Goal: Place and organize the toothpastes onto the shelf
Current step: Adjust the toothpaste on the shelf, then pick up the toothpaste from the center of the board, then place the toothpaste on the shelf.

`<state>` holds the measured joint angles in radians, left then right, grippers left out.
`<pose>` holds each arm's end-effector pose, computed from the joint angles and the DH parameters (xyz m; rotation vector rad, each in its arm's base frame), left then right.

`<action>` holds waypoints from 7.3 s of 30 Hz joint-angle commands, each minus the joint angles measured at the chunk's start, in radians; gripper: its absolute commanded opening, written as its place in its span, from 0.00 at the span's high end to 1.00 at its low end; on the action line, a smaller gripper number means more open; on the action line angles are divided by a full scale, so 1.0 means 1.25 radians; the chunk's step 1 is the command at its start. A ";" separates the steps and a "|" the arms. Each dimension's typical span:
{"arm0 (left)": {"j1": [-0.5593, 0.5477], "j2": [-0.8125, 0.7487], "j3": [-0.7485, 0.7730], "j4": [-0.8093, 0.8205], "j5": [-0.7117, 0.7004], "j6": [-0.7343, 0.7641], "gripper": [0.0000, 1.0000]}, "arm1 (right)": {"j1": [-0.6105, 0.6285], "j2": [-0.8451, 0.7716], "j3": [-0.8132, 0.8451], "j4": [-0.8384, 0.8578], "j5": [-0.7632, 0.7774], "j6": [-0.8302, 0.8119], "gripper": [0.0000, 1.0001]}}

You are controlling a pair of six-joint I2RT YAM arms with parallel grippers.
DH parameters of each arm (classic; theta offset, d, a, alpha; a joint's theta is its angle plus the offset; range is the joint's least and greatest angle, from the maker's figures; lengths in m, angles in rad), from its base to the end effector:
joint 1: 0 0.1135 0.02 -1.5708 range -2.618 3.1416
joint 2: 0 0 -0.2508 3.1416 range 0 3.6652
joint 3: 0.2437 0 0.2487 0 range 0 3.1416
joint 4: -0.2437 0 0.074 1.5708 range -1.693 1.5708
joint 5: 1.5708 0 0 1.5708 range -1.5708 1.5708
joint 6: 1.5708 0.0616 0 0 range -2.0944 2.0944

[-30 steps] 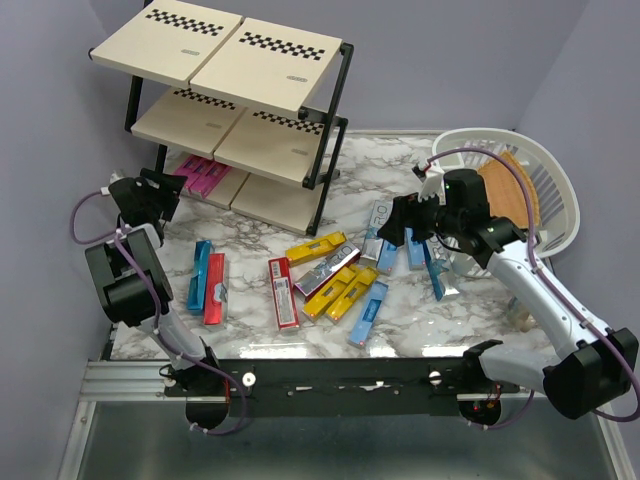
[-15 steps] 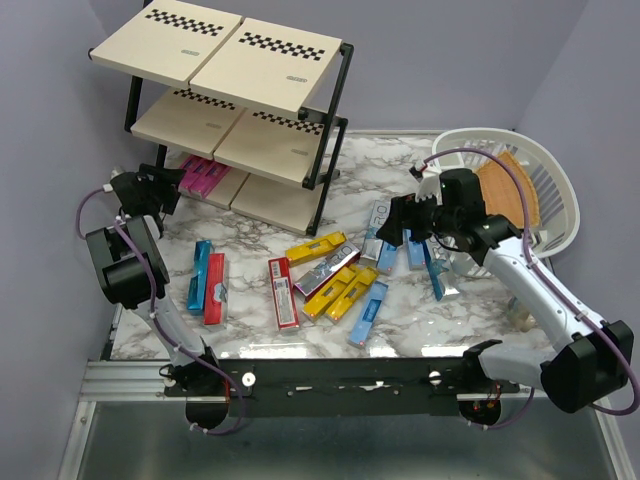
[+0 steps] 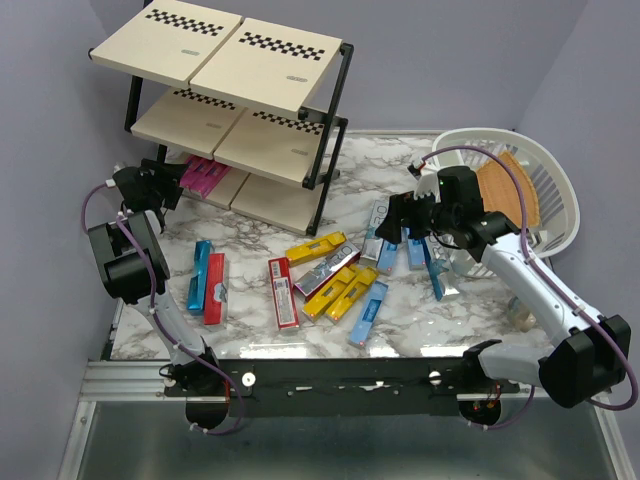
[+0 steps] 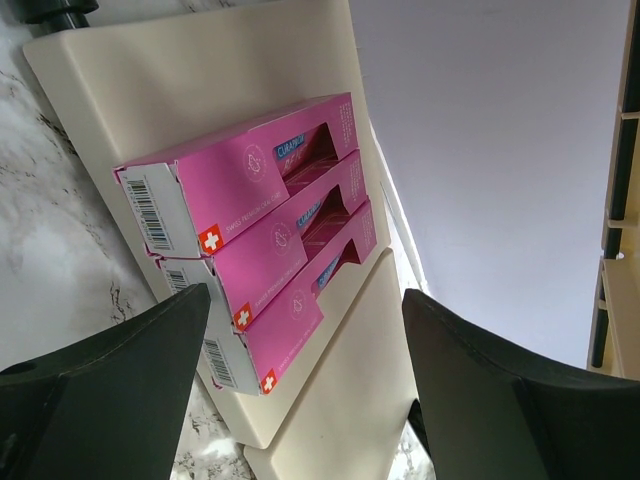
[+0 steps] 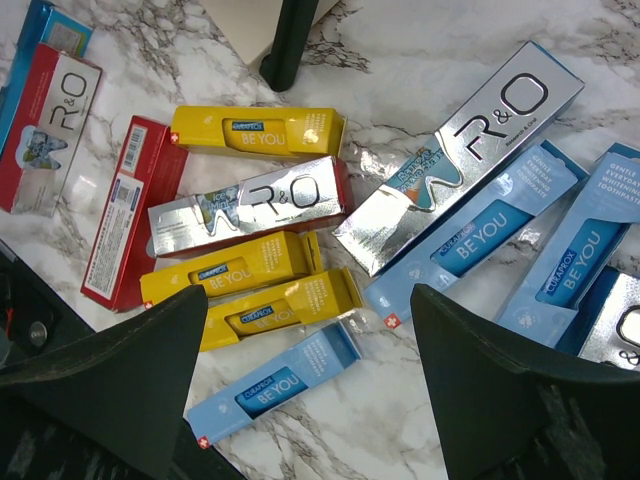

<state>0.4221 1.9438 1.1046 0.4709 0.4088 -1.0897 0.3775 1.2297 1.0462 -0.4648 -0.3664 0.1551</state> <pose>0.4106 0.1575 0.1606 -1.1533 1.6339 -0.8328 0.2607 0.1271 0.2854 -0.4554 2.2123 0.6962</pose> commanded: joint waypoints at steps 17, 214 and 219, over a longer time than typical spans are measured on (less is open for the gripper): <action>-0.017 -0.256 -0.088 -0.203 -0.016 0.199 0.11 | -0.003 -0.004 0.021 -0.044 0.060 0.007 0.09; -0.616 -0.807 0.035 -0.839 -0.206 0.795 0.93 | 0.209 -0.074 0.020 -0.044 0.570 0.189 0.00; -0.418 -0.739 0.091 -0.792 -0.098 0.836 0.93 | 0.209 -0.094 -0.002 -0.012 0.557 0.164 0.00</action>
<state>-0.2825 0.9585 1.1442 -0.5655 0.1223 -0.1207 0.6411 1.1442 1.0698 -0.5411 0.3107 0.4145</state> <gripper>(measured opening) 0.475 0.997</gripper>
